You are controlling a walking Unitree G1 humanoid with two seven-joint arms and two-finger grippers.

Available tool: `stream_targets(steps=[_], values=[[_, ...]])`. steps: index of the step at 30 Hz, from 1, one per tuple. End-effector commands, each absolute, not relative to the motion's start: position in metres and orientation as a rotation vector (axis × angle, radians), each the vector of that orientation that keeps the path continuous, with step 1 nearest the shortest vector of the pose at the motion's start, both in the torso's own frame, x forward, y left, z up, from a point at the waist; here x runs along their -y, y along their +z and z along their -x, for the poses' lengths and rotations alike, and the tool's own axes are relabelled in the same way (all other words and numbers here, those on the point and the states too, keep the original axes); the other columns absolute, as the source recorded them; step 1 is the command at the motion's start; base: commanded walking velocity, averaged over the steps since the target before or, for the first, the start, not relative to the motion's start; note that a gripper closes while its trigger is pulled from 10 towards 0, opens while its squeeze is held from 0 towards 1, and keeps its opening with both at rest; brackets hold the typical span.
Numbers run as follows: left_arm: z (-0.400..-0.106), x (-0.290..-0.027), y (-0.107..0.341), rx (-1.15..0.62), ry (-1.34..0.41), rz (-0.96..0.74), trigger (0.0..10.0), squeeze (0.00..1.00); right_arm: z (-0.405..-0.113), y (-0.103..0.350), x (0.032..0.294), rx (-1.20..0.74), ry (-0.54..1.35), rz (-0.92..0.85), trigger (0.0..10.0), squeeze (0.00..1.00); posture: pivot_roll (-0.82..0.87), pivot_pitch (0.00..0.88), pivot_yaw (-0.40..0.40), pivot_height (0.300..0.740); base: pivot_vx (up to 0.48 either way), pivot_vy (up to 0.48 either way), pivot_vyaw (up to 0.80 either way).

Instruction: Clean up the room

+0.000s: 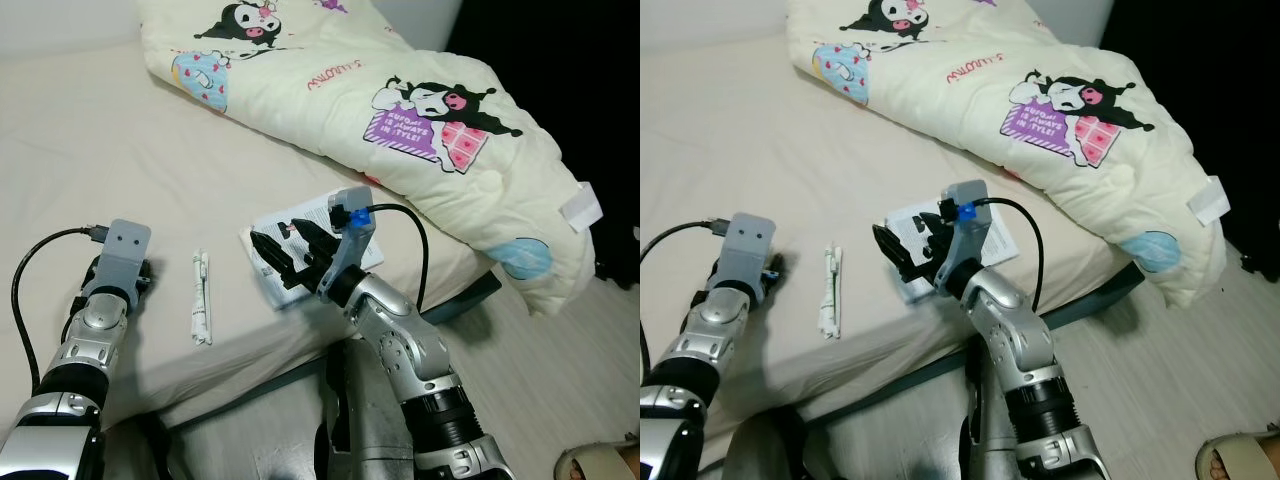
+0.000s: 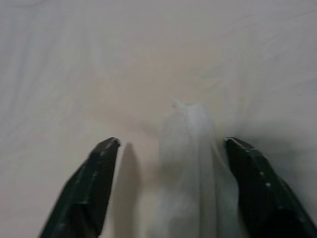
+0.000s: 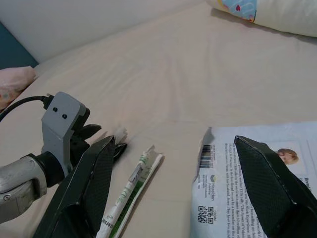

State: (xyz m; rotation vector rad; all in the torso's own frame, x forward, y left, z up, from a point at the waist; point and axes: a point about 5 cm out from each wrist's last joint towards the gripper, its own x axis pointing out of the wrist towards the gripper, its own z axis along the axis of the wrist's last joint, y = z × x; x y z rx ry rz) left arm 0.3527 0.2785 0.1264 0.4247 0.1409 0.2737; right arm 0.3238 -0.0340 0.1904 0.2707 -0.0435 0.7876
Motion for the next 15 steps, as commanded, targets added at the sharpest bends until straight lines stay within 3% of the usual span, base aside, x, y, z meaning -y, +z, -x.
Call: stream_targets(steps=[1,9,10,11,12,13,15], values=[[-0.345,-0.286,0.114,-0.208,0.290,-0.416,10.0,1.00,-0.322,0.187,0.034,0.038,0.786,-0.266,10.0,0.00,-0.20,0.278,-0.040,0.456,0.000,0.000,0.00],[-0.345,-0.291,0.113,-0.245,0.313,-0.364,10.0,1.00,-0.323,0.186,0.037,0.039,0.775,-0.264,10.0,0.00,-0.20,0.280,-0.036,0.456,0.000,0.000,0.00],[-0.344,-0.289,0.107,-0.276,0.304,-0.313,10.0,0.48,-0.323,0.186,0.037,0.039,0.771,-0.263,10.0,0.00,-0.20,0.280,-0.036,0.456,0.000,0.000,0.00],[-0.344,-0.289,0.107,-0.276,0.304,-0.313,10.0,0.48,-0.323,0.186,0.037,0.039,0.771,-0.263,10.0,0.00,-0.20,0.280,-0.036,0.456,0.000,0.000,0.00],[-0.344,-0.287,0.101,-0.309,0.297,-0.264,1.8,0.00,-0.324,0.186,0.037,0.040,0.768,-0.259,10.0,0.00,-0.21,0.272,-0.034,0.456,0.000,0.000,0.00],[-0.342,-0.285,0.096,-0.336,0.296,-0.215,0.0,0.00,-0.324,0.186,0.037,0.040,0.765,-0.256,10.0,0.00,-0.21,0.273,-0.035,0.456,0.000,0.000,0.00],[-0.342,-0.285,0.096,-0.336,0.296,-0.215,0.0,0.00,-0.324,0.186,0.037,0.040,0.765,-0.256,10.0,0.00,-0.21,0.273,-0.035,0.456,0.000,0.000,0.00]])
